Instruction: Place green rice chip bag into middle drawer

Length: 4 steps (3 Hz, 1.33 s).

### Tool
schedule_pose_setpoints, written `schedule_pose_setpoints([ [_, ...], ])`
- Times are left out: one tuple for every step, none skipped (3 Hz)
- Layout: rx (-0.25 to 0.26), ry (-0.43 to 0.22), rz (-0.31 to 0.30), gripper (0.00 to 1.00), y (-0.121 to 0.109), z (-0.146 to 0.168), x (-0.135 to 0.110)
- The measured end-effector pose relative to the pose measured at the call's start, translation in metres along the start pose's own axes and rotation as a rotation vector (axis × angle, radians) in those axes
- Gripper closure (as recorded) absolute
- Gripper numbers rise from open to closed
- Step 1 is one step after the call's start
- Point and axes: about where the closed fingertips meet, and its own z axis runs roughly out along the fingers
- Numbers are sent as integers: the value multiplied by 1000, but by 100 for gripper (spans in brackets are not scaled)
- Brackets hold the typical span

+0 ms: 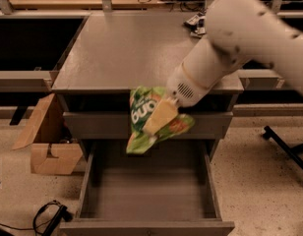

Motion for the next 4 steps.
schedule_pose_setpoints([
  [-129,34,21,100,31,91,9],
  [-245,82,53,100,50,186,13],
  [-310,126,116,100,42,268,17],
  [-318,174,217,100,32,326,35],
])
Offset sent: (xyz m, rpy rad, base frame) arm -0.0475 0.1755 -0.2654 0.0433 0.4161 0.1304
